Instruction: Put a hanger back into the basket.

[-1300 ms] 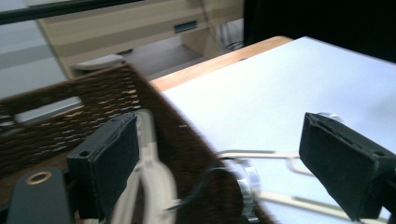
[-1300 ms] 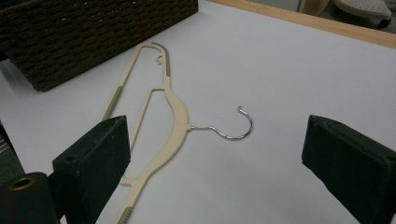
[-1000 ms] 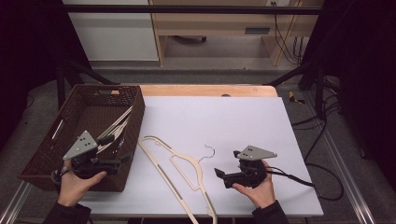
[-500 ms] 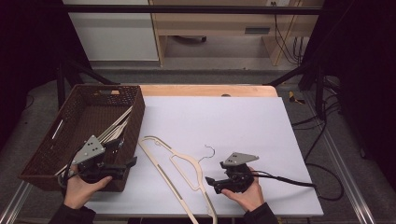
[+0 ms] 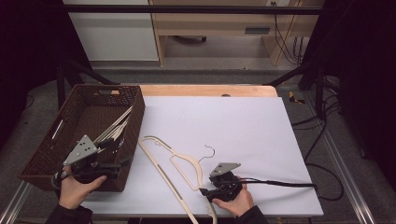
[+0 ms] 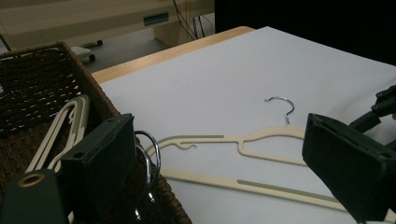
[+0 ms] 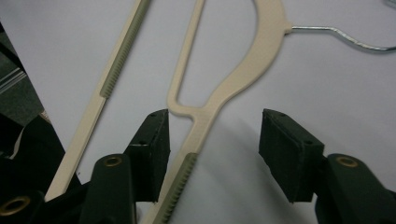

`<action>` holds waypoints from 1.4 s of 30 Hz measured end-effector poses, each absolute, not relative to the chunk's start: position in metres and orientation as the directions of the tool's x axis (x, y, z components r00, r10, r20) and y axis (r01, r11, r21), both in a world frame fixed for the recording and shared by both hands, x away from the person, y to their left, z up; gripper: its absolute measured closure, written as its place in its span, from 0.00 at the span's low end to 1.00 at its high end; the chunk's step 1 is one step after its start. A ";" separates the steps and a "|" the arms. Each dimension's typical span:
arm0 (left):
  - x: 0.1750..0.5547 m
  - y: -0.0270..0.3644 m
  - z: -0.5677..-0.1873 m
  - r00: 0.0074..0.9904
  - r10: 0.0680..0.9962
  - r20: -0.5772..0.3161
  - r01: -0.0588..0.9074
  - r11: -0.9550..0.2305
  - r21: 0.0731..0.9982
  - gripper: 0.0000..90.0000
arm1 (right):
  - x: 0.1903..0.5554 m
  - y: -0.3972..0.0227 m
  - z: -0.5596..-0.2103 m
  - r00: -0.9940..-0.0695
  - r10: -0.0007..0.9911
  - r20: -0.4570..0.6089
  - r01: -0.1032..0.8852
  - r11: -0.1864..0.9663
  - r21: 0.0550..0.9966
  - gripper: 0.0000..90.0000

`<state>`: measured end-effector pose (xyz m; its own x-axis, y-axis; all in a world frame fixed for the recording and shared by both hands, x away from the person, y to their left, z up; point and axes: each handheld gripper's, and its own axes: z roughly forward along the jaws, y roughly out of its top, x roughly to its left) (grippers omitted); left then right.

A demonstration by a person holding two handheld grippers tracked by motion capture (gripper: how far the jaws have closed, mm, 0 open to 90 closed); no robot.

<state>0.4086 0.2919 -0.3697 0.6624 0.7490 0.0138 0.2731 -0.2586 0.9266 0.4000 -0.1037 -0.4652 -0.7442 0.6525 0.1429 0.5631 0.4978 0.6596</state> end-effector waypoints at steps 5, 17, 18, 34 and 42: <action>0.409 0.297 -0.369 0.649 0.761 0.009 0.276 -0.246 0.929 0.11 | 0.397 -0.100 -0.471 -0.745 0.650 0.149 0.575 0.512 0.638 0.58; 0.409 0.301 -0.369 0.637 0.771 -0.003 0.283 -0.231 0.931 0.11 | 0.384 -0.085 -0.469 -0.718 0.696 0.021 0.563 0.563 0.605 0.70; 0.409 0.301 -0.370 0.635 0.772 -0.003 0.285 -0.230 0.931 0.11 | 0.384 -0.084 -0.468 -0.717 0.697 0.019 0.565 0.565 0.601 0.73; 0.410 0.298 -0.371 0.641 0.767 -0.007 0.292 -0.235 0.927 0.12 | 0.412 -0.110 -0.463 -0.623 0.777 0.088 0.677 0.480 0.558 0.88; 0.408 0.295 -0.371 0.650 0.760 -0.006 0.291 -0.241 0.926 0.11 | 0.410 -0.123 -0.460 -0.623 0.777 0.095 0.665 0.462 0.586 0.79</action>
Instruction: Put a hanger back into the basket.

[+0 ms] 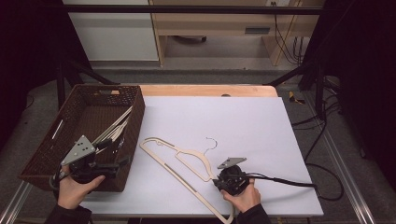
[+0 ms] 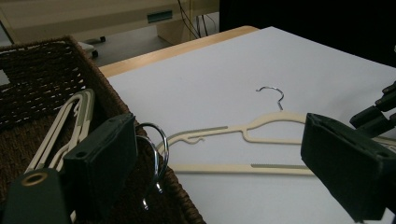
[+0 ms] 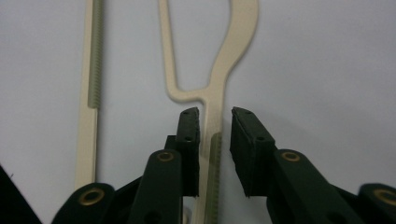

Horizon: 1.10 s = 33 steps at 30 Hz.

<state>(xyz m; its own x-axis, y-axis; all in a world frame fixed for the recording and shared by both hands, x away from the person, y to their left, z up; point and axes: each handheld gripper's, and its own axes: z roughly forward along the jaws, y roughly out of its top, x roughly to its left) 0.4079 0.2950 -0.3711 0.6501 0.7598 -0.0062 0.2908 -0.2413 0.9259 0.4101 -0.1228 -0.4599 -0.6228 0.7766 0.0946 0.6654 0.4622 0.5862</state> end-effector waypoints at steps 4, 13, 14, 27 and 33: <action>0.407 0.292 -0.371 0.655 0.756 -0.004 0.291 -0.247 0.925 0.11 | 0.399 -0.124 -0.465 -0.636 0.769 0.058 0.654 0.499 0.568 0.74; 0.406 0.282 -0.371 0.674 0.739 0.004 0.286 -0.266 0.921 0.11 | 0.396 -0.120 -0.466 -0.592 0.805 0.041 0.677 0.469 0.567 0.86; 0.406 0.281 -0.371 0.677 0.736 0.005 0.284 -0.267 0.921 0.11 | 0.398 -0.122 -0.467 -0.604 0.796 0.035 0.666 0.481 0.571 0.88; 0.417 0.234 -0.363 0.757 0.652 0.040 0.259 -0.356 0.898 0.11 | 0.401 -0.126 -0.457 -0.598 0.798 0.070 0.682 0.462 0.567 0.88; 0.434 0.195 -0.362 0.799 0.600 0.045 0.261 -0.412 0.873 0.11 | 0.400 -0.133 -0.443 -0.609 0.789 0.075 0.656 0.449 0.606 0.89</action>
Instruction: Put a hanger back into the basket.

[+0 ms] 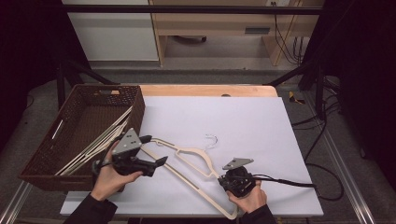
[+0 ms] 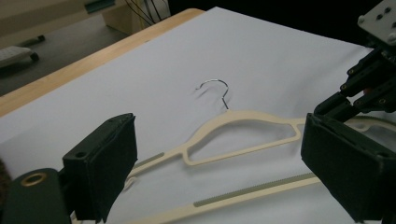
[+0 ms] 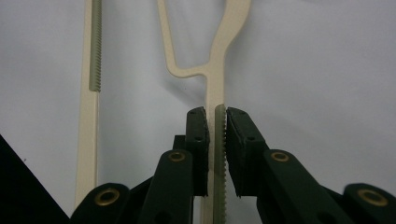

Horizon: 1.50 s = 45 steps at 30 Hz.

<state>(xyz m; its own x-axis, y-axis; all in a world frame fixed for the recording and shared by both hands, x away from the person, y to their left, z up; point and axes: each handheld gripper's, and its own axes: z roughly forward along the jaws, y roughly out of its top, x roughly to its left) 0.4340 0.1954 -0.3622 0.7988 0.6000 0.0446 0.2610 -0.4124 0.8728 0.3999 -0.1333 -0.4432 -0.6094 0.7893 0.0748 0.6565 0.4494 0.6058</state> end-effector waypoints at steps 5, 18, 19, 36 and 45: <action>0.452 0.164 -0.372 0.826 0.563 0.029 0.285 -0.461 0.840 0.12 | 0.400 -0.138 -0.437 -0.621 0.781 0.068 0.636 0.451 0.627 0.89; 0.513 0.135 -0.421 0.834 0.551 -0.044 0.402 -0.549 0.733 0.20 | 0.399 -0.143 -0.426 -0.635 0.769 0.071 0.612 0.445 0.654 0.89; 0.513 0.135 -0.421 0.834 0.551 -0.044 0.402 -0.549 0.733 0.22 | 0.399 -0.143 -0.426 -0.635 0.769 0.071 0.612 0.445 0.654 0.89; 0.539 0.120 -0.460 0.878 0.477 -0.042 0.381 -0.642 0.665 0.42 | 0.398 -0.142 -0.425 -0.629 0.773 0.075 0.619 0.440 0.650 0.88; 0.543 0.120 -0.464 0.899 0.438 0.017 0.327 -0.697 0.638 0.65 | 0.399 -0.145 -0.425 -0.654 0.754 0.064 0.591 0.457 0.665 0.88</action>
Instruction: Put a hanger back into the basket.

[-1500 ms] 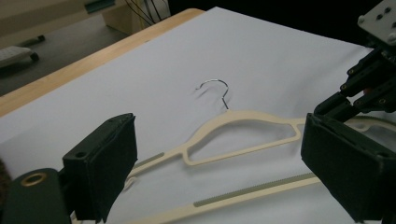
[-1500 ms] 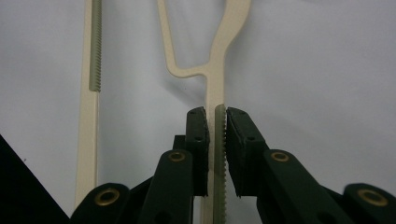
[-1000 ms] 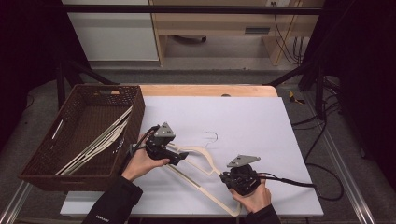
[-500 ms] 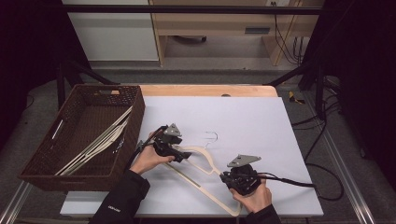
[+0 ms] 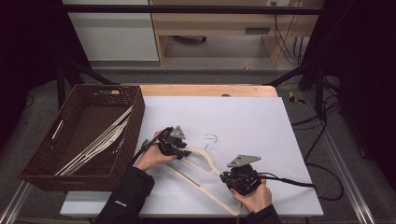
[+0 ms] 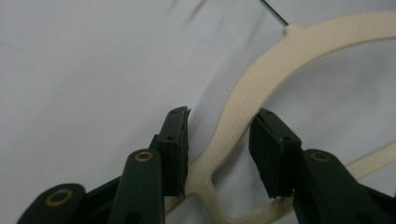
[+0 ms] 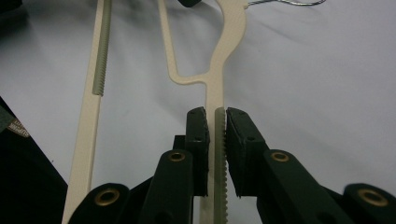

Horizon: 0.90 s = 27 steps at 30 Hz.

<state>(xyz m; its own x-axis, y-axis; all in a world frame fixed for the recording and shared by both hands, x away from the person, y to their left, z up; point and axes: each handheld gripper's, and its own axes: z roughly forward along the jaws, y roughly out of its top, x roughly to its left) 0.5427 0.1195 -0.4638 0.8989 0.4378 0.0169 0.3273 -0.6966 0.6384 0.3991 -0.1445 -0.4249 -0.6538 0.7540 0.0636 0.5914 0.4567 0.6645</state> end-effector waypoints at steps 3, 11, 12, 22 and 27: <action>0.540 0.118 -0.463 0.908 0.413 0.063 0.288 -0.729 0.621 0.68 | 0.400 -0.144 -0.425 -0.655 0.753 0.064 0.589 0.456 0.667 0.89; 0.534 0.118 -0.457 0.923 0.355 0.146 0.202 -0.773 0.601 0.77 | 0.399 -0.145 -0.425 -0.648 0.760 0.055 0.589 0.454 0.669 0.88; 0.533 0.118 -0.454 0.925 0.346 0.158 0.190 -0.780 0.597 0.77 | 0.400 -0.145 -0.425 -0.646 0.761 0.058 0.589 0.449 0.671 0.88; 0.519 0.125 -0.433 0.929 0.276 0.245 0.095 -0.820 0.564 0.83 | 0.403 -0.149 -0.423 -0.651 0.757 0.048 0.571 0.448 0.688 0.88; 0.508 0.129 -0.421 0.923 0.278 0.267 0.084 -0.822 0.564 0.85 | 0.404 -0.152 -0.419 -0.646 0.762 0.041 0.562 0.438 0.702 0.88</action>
<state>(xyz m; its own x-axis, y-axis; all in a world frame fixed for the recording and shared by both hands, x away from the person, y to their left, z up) 0.5083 0.1286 -0.4212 0.9229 0.2776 0.2668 0.0841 -0.8216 0.5638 0.4038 -0.1524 -0.4191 -0.6458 0.7624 0.0413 0.5621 0.4382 0.7015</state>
